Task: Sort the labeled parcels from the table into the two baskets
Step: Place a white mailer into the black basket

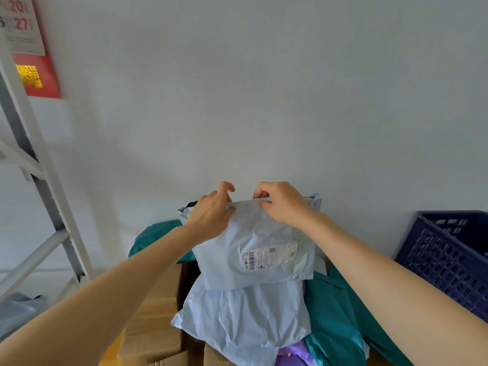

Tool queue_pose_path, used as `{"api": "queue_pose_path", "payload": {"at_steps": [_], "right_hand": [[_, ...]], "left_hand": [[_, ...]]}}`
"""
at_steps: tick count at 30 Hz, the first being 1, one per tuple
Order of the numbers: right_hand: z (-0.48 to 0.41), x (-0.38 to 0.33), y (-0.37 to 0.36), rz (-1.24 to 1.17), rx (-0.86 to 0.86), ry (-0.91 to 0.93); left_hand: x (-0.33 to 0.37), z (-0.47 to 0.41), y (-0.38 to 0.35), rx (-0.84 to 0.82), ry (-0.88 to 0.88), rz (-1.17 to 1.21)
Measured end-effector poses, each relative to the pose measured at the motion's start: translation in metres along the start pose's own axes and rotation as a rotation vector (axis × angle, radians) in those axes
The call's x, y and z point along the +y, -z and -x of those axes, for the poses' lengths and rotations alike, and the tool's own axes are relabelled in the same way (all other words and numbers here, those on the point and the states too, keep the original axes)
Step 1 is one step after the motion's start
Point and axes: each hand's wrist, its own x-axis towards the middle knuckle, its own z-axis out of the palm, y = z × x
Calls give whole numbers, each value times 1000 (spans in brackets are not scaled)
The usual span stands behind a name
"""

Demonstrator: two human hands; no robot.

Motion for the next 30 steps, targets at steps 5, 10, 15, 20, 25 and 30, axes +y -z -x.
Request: {"api": "queue_pose_path", "payload": {"at_steps": [5,10,15,20,25,30], "right_hand": [[-6,-5,-6,16,-47,3],[-14,0,9,-9,51,-40],[-23,3,37,-110,166,-56],[-35,-1,62,-158,264,-60],[-45,-11,82,-225,338,-63],[-54,-20,99,-396,390,-110]], "left_hand": [[-5,8,-6,95,-3,30],[-31,20,-4,332,168,76],[-61,45,-15,429,386,182],[-64,59,-46,210,666,392],[-45,63,-75,7,751,594],[-21,56,-81,-157,893,1185]]}}
